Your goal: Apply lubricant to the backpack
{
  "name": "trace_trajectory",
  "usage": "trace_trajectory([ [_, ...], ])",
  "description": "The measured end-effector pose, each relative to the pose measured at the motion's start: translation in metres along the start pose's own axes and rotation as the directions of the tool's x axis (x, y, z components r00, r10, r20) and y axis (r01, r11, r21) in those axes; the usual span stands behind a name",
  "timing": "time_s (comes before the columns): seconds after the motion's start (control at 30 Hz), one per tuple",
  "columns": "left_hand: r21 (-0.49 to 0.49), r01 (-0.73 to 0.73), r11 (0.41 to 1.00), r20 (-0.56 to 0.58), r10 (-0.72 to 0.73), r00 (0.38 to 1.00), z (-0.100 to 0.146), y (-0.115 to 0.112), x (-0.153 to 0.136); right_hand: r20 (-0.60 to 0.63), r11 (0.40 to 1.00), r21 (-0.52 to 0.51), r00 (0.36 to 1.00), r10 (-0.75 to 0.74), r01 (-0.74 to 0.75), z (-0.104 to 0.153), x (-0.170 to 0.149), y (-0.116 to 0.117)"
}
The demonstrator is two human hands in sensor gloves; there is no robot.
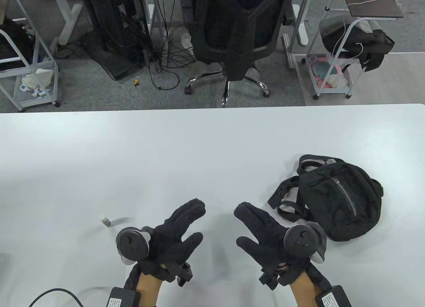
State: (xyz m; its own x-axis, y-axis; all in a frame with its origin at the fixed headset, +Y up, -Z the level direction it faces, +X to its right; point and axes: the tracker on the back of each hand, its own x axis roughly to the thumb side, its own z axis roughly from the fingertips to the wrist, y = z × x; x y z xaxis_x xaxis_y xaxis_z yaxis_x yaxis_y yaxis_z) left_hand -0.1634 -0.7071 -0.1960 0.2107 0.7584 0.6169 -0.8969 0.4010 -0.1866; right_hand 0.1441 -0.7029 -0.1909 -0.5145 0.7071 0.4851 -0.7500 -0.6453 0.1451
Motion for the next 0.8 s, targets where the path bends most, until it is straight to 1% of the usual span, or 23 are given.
trace_trajectory([
  [0.13,-0.007,0.007,1.000,0.013,-0.006,1.000,0.001,-0.003,0.004,-0.005,1.000,-0.001,1.000,-0.027,0.027,0.001,-0.001,0.001],
  [0.3,-0.032,0.025,0.999,0.028,-0.024,0.999,0.000,-0.007,0.008,-0.006,1.000,-0.024,1.000,-0.002,0.002,0.004,-0.001,-0.006],
  [0.47,-0.059,0.029,0.998,0.045,-0.026,0.999,-0.004,-0.010,0.011,-0.033,0.994,-0.104,0.999,0.027,-0.031,0.011,-0.005,-0.028],
  [0.6,-0.067,0.031,0.997,0.058,-0.027,0.998,-0.006,-0.012,0.015,-0.130,0.973,-0.172,0.982,0.133,-0.155,0.018,-0.014,-0.051],
  [0.63,-0.070,0.028,0.997,0.060,-0.023,0.998,-0.006,-0.012,0.015,-0.182,0.958,-0.186,0.966,0.184,-0.218,0.020,-0.018,-0.057],
  [0.7,-0.070,0.029,0.997,0.063,-0.025,0.998,-0.006,-0.012,0.015,-0.285,0.934,-0.178,0.924,0.253,-0.311,0.022,-0.028,-0.064],
  [0.77,-0.071,0.033,0.997,0.062,-0.028,0.998,-0.005,-0.011,0.015,-0.411,0.897,-0.148,0.851,0.327,-0.416,0.023,-0.039,-0.069],
  [0.8,-0.070,0.035,0.997,0.062,-0.031,0.998,-0.005,-0.011,0.015,-0.497,0.864,-0.103,0.778,0.385,-0.494,0.024,-0.047,-0.072],
])
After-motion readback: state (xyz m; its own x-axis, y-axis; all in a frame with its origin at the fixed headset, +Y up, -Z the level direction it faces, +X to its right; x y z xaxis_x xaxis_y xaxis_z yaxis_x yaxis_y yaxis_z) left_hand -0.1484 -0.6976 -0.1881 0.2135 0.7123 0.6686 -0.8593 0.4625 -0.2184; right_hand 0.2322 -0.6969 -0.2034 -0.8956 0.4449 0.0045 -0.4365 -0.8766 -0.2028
